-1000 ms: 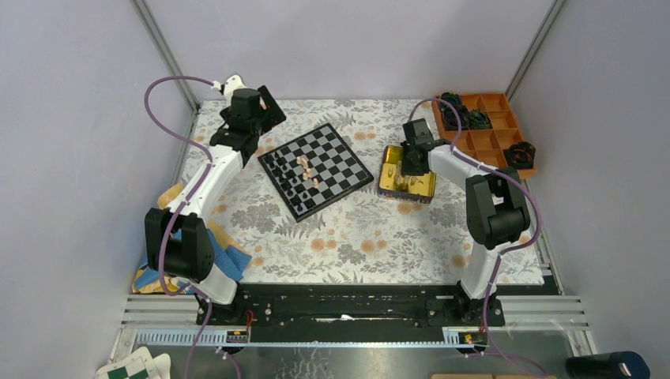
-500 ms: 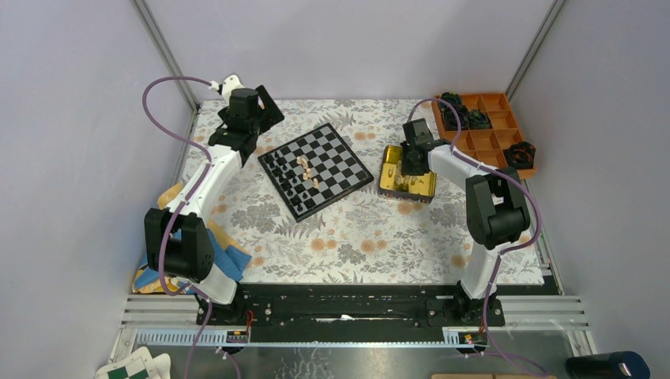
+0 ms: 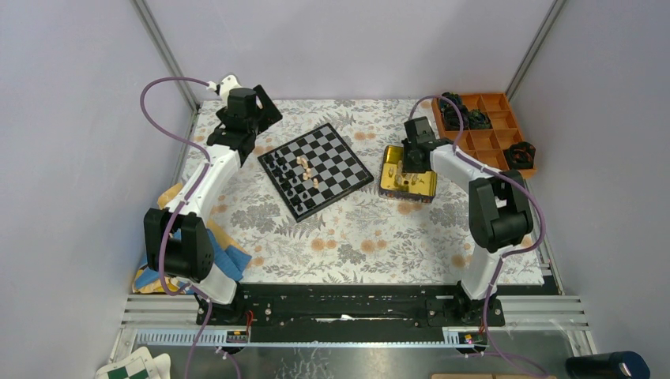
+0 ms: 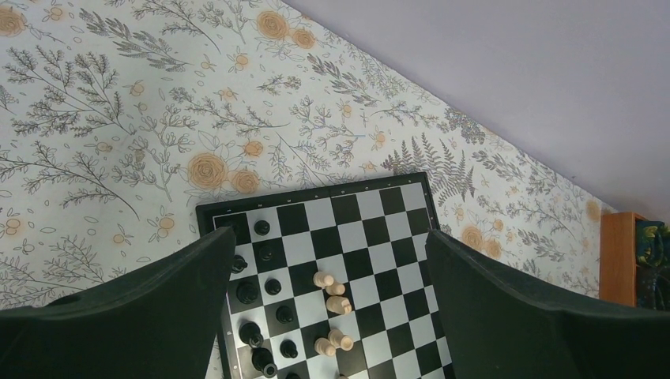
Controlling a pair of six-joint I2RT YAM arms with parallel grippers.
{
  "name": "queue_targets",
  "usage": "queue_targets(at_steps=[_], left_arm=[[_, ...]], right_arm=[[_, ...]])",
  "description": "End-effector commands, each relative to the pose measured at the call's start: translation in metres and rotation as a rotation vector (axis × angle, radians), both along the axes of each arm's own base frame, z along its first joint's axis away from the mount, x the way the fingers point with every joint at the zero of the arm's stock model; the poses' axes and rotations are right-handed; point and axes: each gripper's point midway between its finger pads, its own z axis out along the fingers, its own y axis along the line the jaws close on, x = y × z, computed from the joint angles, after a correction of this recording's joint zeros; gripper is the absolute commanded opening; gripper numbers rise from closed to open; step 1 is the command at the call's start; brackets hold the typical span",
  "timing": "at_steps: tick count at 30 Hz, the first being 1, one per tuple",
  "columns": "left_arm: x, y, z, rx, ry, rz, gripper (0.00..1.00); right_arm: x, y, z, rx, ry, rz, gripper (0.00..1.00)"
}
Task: Set up the chess pieces on the board
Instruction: Pick up the chess piece from the storage box, then place the chess piece on the chessboard.
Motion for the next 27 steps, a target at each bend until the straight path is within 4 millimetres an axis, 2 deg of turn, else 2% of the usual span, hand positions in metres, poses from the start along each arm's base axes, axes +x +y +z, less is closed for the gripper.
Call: queue_targets(at_steps=[1,7,15,20,27], left_arm=[[0.004,0.003,0.002,-0.014,-0.012,0.011,0.98],[0.003,0.004,0.002,-0.014,-0.011,0.013,0.98],[0.002,0.005,0.001,-0.016,-0.007,0.014,0.98],[-0.001,0.006,-0.002,-0.024,-0.002,0.015,0.98],[-0.005,0.007,-0.006,-0.035,0.008,0.022,0.98]], right_arm=[[0.015,0.003,0.045,0.005,-0.120,0.003,0.00],[0.016,0.002,0.059,0.004,-0.146,0.005,0.00],[0.024,0.013,0.108,0.044,-0.215,0.032,0.00],[0.029,0.035,0.128,0.069,-0.232,0.078,0.00],[0.040,0.079,0.136,0.099,-0.224,0.160,0.00]])
